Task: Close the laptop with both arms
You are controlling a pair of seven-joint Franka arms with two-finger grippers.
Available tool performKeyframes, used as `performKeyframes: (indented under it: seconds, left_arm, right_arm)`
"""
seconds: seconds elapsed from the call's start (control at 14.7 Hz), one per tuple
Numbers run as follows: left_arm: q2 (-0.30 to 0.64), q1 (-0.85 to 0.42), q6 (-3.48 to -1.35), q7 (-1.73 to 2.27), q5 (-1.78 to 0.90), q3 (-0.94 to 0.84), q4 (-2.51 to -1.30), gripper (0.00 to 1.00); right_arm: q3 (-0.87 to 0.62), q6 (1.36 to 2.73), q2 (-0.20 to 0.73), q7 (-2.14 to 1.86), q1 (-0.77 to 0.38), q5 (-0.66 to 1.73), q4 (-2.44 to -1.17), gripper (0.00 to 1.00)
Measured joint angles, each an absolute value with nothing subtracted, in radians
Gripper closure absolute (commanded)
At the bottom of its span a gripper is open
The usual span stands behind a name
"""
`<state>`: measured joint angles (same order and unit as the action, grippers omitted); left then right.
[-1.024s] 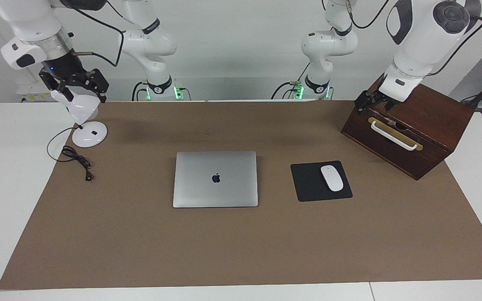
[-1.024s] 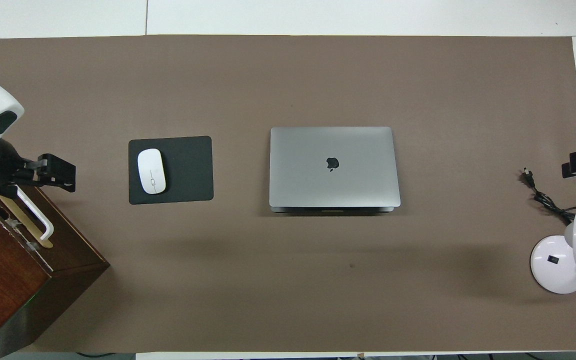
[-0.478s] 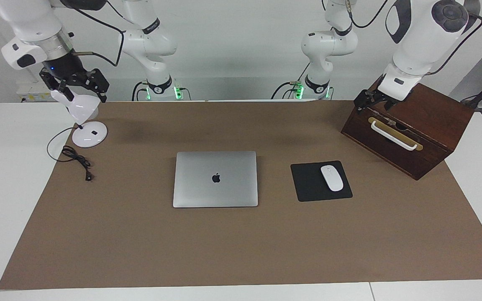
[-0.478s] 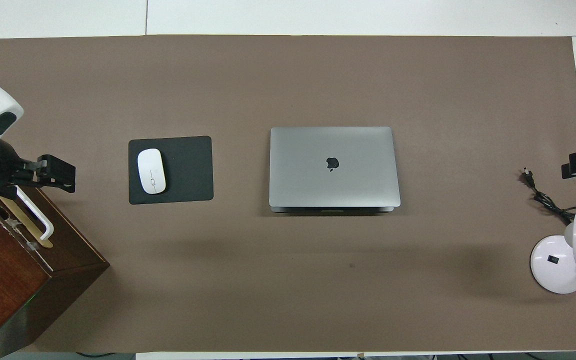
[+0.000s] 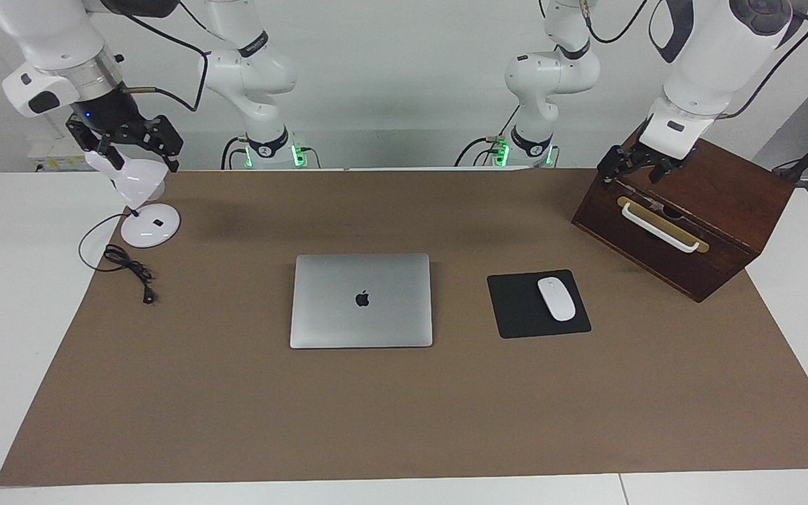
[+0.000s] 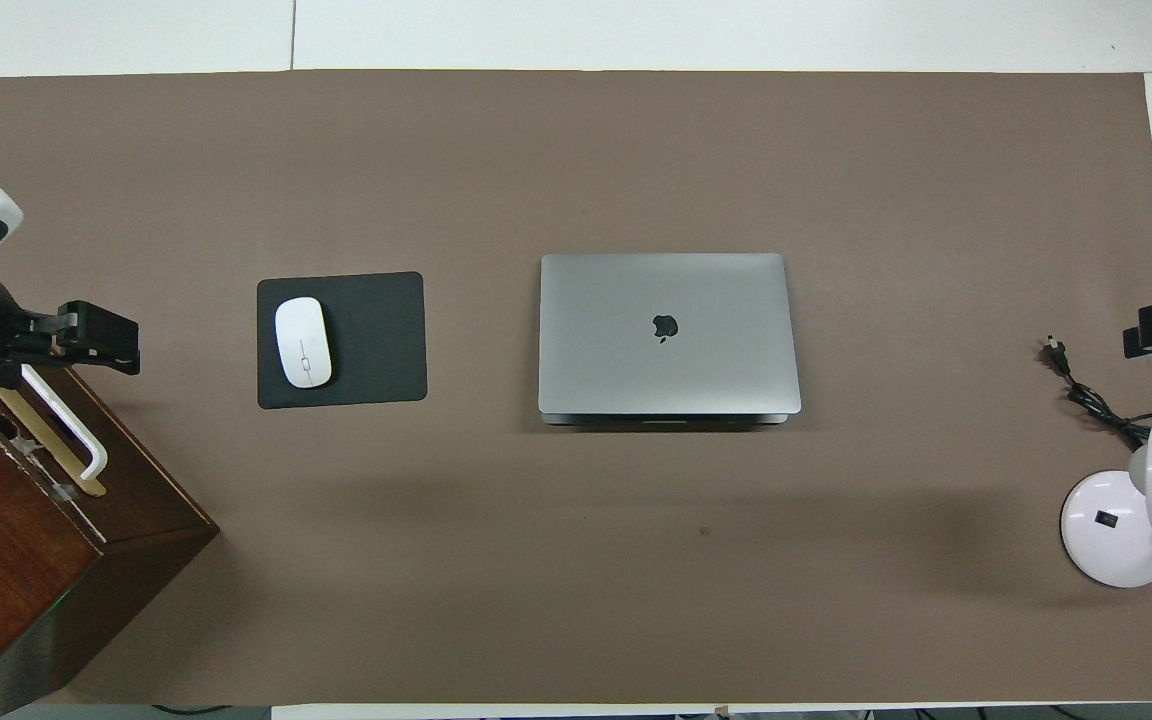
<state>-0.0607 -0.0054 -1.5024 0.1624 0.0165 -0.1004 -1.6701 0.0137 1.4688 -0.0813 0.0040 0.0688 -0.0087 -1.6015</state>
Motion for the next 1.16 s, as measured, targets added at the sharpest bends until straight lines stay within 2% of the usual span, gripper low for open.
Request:
performKeyframes:
  seconds: [1.16]
  left_arm:
    - [-0.081, 0.022, -1.581, 0.148, -0.047, -0.111, -1.695, 0.0]
  right_arm:
    - [0.014, 1.469, -0.081, 0.004, 0.069, -0.009, -1.601, 0.0]
